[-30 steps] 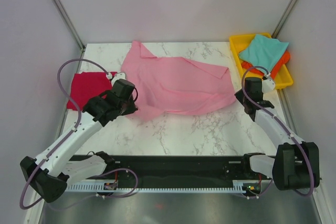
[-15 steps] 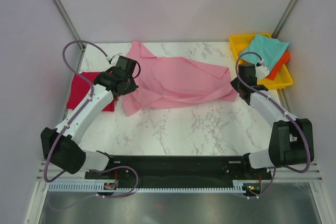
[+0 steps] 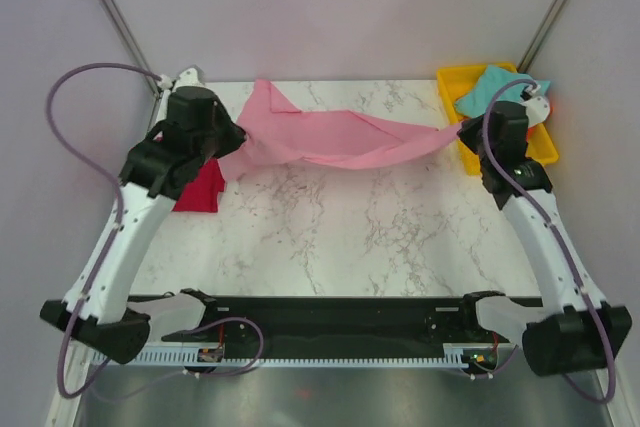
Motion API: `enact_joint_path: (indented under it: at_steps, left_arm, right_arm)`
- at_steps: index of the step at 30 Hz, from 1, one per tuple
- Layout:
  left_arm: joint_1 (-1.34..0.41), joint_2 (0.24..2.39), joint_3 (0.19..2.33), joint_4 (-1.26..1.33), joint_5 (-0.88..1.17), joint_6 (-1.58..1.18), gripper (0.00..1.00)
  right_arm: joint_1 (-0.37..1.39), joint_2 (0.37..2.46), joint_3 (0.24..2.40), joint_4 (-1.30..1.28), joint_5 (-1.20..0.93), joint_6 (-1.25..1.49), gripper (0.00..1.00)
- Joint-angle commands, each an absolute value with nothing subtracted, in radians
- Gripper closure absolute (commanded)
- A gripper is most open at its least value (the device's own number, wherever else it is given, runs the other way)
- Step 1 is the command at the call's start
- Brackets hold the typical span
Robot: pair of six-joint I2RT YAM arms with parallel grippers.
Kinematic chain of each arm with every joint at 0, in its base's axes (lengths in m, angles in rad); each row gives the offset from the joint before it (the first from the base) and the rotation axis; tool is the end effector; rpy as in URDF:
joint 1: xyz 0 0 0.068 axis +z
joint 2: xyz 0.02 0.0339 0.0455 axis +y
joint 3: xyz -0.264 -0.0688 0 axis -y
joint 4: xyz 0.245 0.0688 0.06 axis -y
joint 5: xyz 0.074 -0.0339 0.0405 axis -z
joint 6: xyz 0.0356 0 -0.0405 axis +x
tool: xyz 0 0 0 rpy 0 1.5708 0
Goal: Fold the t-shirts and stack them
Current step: Flatten the tshirt out
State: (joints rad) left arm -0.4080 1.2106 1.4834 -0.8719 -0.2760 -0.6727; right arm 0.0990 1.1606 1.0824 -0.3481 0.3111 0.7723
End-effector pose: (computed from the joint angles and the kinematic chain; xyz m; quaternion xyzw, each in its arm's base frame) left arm 0.2206 -0.0848 0.4233 -0.1793 0.8597 -0.1336 0.4592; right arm 0.2617 0.0150 0.3517 0.3535 0.7562 0.1077 0.5400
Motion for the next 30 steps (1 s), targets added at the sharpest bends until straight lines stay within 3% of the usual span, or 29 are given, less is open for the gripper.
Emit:
enact_joint_path:
  at_steps: [1, 7, 11, 17, 21, 30]
  left_arm:
    - [-0.41, 1.016, 1.658, -0.87, -0.184, -0.635, 0.98]
    - [-0.408, 0.771, 1.819, -0.862, -0.097, -0.612, 0.98]
    - [-0.408, 0.761, 1.936, -0.868, -0.052, -0.615, 0.98]
    - [-0.408, 0.996, 2.166, -0.908, -0.058, -0.629, 0.98]
    - [-0.41, 1.196, 2.299, -0.916, -0.086, -0.635, 0.98]
    - [-0.371, 1.46, 2.295, -0.724, -0.19, -0.623, 0.98]
  right_arm:
    - [0.1, 0.904, 1.205, -0.4, 0.236, 0.706, 1.0]
    - [0.1, 0.609, 1.328, -0.437, 0.141, 0.666, 1.0]
    - [0.1, 0.538, 1.496, -0.52, 0.135, 0.661, 1.0]
    - [0.1, 0.658, 1.693, -0.618, 0.166, 0.66, 1.0]
    - [0.1, 0.741, 1.62, -0.609, 0.193, 0.679, 1.0]
    - [0.1, 1.012, 1.39, -0.327, 0.186, 0.756, 1.0]
